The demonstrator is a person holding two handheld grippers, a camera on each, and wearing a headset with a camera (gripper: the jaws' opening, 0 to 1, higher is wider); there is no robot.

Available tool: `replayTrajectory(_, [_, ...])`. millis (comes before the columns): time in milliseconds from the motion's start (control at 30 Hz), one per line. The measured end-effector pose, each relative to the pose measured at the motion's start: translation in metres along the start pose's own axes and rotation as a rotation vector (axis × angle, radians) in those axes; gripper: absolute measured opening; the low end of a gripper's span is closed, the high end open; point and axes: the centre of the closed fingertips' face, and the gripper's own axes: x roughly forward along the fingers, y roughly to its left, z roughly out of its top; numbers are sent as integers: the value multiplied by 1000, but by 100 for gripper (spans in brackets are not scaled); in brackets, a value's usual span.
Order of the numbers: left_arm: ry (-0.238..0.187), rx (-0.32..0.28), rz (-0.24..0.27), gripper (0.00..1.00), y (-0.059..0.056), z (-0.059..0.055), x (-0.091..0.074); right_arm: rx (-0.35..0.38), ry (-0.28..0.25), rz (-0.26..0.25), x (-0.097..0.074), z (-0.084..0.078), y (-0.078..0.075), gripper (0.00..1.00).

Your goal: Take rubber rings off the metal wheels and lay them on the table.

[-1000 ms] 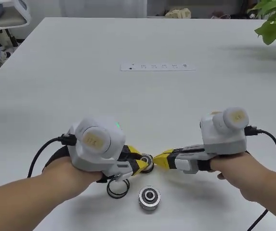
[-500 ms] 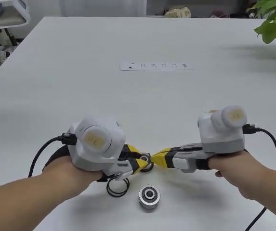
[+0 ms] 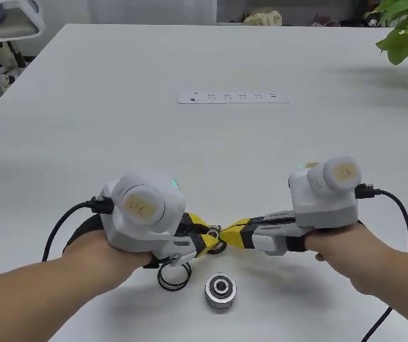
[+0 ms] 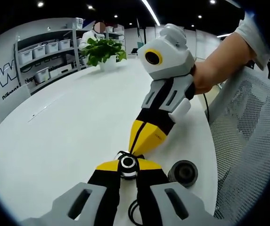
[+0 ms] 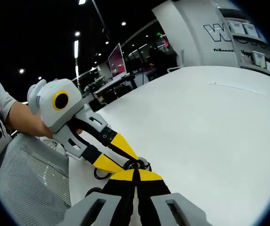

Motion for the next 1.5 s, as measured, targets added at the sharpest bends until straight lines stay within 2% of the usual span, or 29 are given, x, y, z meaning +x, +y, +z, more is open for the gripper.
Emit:
replayTrajectory(900, [0,2,-4,7,0,0,-1,-37,-5,12,1,2,3,0])
replayTrajectory(1300, [7,-20,-8,8,1,0,-1,-11,-23,7,-2,4,-1,0])
replayTrajectory(1500, [11,-23,-19,13,0,1,-5,-3,-28,11,-2,4,-1,0])
